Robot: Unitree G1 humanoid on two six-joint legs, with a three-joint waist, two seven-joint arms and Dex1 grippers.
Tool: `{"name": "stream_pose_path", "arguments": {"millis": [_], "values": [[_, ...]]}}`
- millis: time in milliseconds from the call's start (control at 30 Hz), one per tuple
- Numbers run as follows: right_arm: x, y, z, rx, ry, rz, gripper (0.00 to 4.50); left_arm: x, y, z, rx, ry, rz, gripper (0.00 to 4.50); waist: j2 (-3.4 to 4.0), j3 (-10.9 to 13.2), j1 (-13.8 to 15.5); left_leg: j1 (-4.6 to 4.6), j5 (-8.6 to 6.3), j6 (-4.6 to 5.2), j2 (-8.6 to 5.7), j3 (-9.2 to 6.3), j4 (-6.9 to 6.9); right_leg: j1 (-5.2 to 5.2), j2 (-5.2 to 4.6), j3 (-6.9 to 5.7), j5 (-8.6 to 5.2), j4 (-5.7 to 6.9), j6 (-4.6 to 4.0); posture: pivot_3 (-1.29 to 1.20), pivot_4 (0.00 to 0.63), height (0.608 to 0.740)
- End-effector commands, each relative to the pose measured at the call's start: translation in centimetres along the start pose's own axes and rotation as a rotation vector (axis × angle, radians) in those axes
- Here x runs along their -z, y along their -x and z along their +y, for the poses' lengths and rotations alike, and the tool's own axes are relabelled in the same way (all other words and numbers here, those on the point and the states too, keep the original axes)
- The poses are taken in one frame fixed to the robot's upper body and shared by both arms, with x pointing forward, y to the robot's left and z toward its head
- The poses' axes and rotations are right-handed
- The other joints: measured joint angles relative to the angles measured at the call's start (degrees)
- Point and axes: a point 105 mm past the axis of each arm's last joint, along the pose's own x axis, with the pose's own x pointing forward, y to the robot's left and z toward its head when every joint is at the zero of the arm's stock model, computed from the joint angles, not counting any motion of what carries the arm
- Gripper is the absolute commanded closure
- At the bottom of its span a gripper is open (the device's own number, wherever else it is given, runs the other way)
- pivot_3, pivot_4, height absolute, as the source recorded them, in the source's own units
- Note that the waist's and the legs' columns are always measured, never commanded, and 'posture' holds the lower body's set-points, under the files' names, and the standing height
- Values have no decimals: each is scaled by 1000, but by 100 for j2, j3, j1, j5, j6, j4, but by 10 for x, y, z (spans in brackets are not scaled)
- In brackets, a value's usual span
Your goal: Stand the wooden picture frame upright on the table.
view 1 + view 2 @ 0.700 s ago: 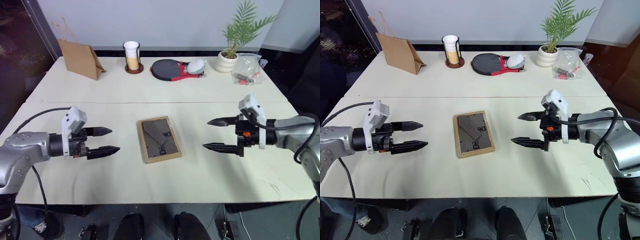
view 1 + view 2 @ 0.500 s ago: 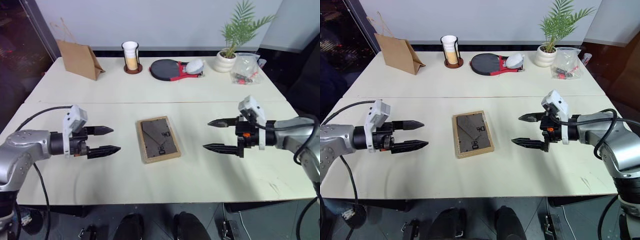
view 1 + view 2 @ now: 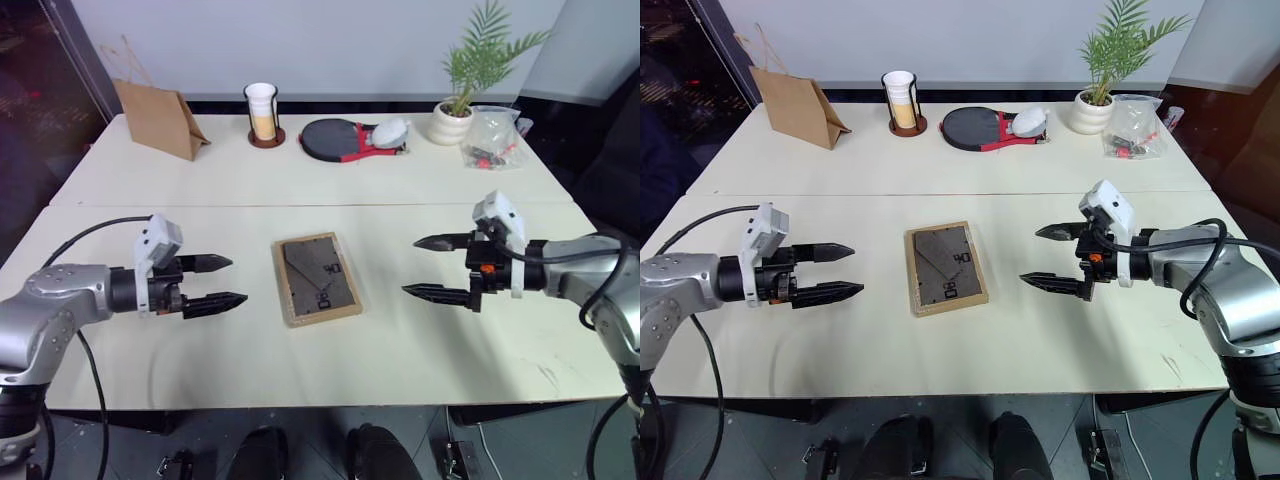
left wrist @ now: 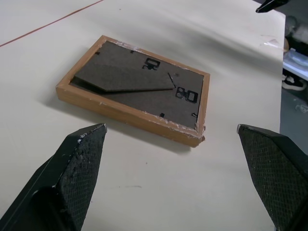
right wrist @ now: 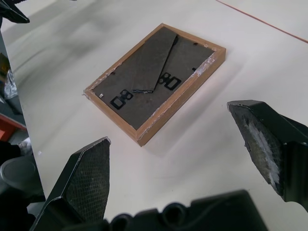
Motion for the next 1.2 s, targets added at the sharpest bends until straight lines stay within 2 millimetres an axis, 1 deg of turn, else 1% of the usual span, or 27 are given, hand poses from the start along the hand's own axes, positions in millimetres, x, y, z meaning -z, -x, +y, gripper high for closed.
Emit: {"name": "stream_pose_path", "arguments": {"millis": [33, 200, 333, 367, 433, 500, 533, 667, 700, 800, 833, 967, 1067, 1200], "values": [[-9, 1, -3, 24, 50, -28, 31, -8, -2, -1, 1, -53, -13, 0, 0, 0, 1, 0, 0, 0, 0, 0, 0, 0, 0, 0, 0, 0, 0, 0, 150, 740], [-7, 0, -6, 51, 49, -27, 31, -7, -3, -1, 0, -55, -5, 0, -1, -1, -1, 0, 0, 0, -1, 0, 1, 0, 0, 0, 0, 0, 0, 0, 150, 740], [-7, -4, -10, 85, 49, -37, 31, -4, -5, 5, -29, -59, 0, 0, -2, -1, -2, 0, 0, 0, -1, 0, 1, 1, 0, 0, 0, 0, 1, 0, 150, 740], [-7, -5, -13, 108, 49, -40, 261, -3, -7, 9, -51, -68, 2, 251, -1, -1, 1, 0, 0, 0, -1, 0, 1, 1, 1, 0, 0, 1, 1, 0, 150, 740], [-4, -9, -20, 164, 64, -32, 926, 1, -12, 12, -76, -74, 8, 920, -2, -2, -3, 2, 0, 0, -3, 0, 5, 4, 1, 0, 1, 2, 1, 0, 150, 740], [2, -15, -21, 195, 76, -12, 1900, 6, -18, 13, -100, -82, 16, 1864, -3, -3, -3, 2, 0, 0, -4, 2, 8, 4, 1, 2, 1, 3, 2, 0, 150, 740], [7, -20, -21, 212, 76, -3, 2492, 10, -22, 13, -114, -89, 24, 2433, -4, -3, 1, 2, 0, 0, -4, 1, 8, 4, 2, 2, 2, 2, 3, 0, 150, 740], [18, -34, -19, 273, 100, 30, 4489, 21, -38, 13, -157, -96, 34, 4430, -4, -5, 4, 1, 0, 0, -4, 0, 9, 4, 4, 2, 2, 4, 4, 0, 150, 740], [22, -39, -21, 306, 100, 48, 4499, 24, -42, 13, -178, -95, 38, 4474, -5, -5, 1, 1, 0, 0, -4, 0, 9, 3, 4, 3, 3, 5, 4, 0, 150, 740], [41, -60, -20, 380, 87, 103, 4499, 44, -57, 9, -212, -130, 84, 4474, -7, -7, -14, 2, 0, 0, -4, 1, 12, 4, 5, 5, 3, 9, 4, 0, 150, 740], [44, -64, -20, 396, 79, 109, 4499, 48, -60, 9, -225, -129, 88, 4474, -7, -8, -10, 3, 0, 0, -4, 2, 12, 3, 5, 6, 3, 11, 4, 0, 150, 740], [63, -88, -7, 379, 40, 146, 4499, 62, -78, 12, -280, -131, 91, 4474, -10, -11, 12, 4, 0, 0, -4, 0, 18, 5, 6, 5, 3, 19, 4, 0, 150, 740], [66, -102, 9, 308, 24, 143, 4499, 65, -84, 9, -279, -113, 83, 4474, -10, -12, 6, 1, 0, 0, -5, 0, 28, 6, 6, 5, 3, 20, 4, 0, 150, 740], [59, -115, 33, 185, 3, 110, 4499, 67, -81, 4, -264, -110, 102, 4474, -13, -16, -24, 9, -2, 3, 0, -3, 39, 19, 9, 3, 4, 21, 5, 0, 150, 740]]}}
